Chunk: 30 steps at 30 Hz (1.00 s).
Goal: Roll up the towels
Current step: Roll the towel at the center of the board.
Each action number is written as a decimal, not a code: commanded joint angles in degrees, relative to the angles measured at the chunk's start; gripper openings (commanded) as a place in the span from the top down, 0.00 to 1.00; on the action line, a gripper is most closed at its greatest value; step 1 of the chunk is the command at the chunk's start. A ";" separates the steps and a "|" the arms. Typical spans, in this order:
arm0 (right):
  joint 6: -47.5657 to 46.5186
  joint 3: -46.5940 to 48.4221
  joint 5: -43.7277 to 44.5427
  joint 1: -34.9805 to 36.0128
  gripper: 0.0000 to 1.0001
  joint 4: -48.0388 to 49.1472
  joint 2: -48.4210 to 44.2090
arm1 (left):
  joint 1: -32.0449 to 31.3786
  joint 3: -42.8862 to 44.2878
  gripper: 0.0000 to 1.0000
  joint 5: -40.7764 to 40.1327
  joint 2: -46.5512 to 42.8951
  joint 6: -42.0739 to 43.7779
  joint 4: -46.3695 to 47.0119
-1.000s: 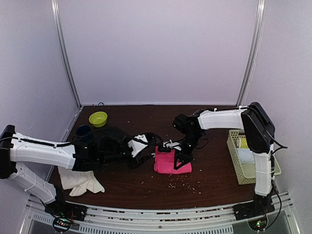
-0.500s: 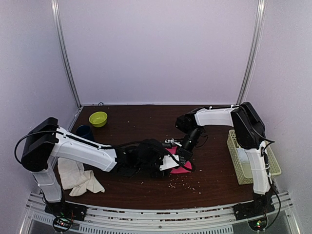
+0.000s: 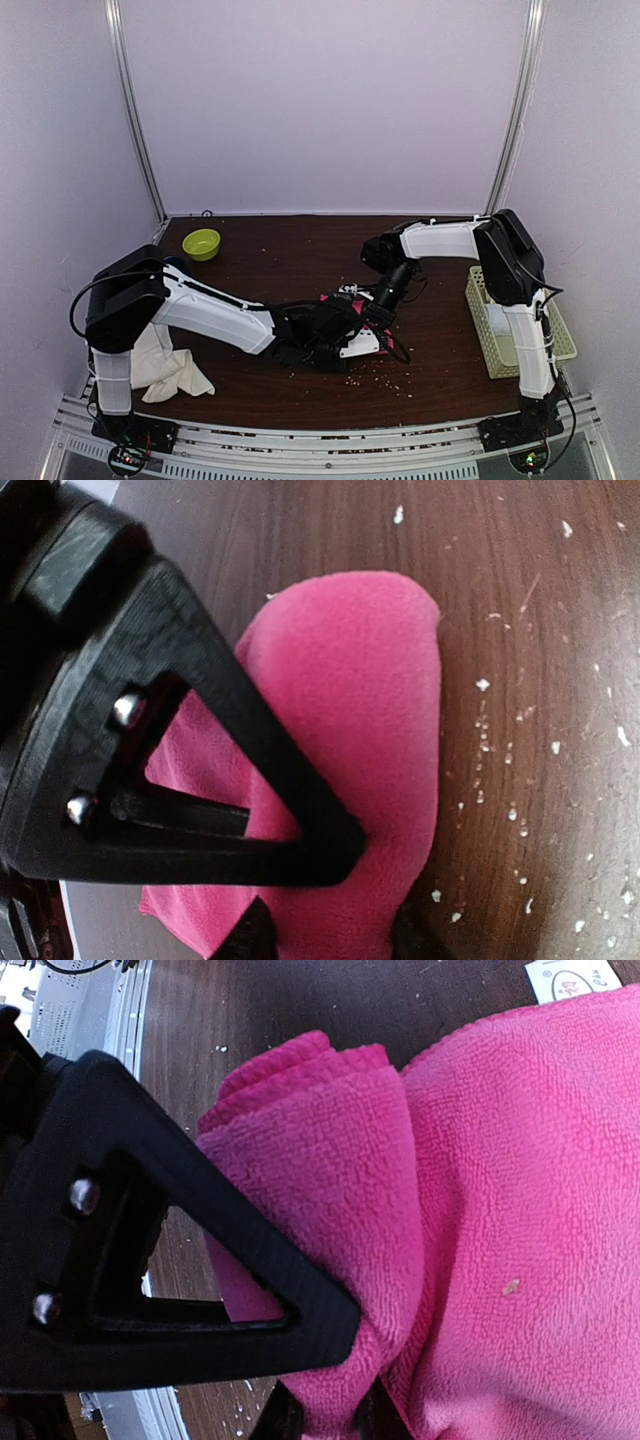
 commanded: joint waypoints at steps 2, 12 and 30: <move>-3.05 -0.13 1.56 -0.76 0.79 -2.45 1.14 | 1.40 1.34 0.76 1.91 1.13 -0.69 -2.48; 1.78 0.70 -4.40 -8.35 0.44 -0.21 -18.25 | 6.75 7.27 0.89 23.76 0.94 -11.02 -17.62; -0.92 -22.48 2.82 -7.10 0.51 13.38 -51.36 | 24.65 29.49 0.87 74.72 22.98 -29.92 -32.12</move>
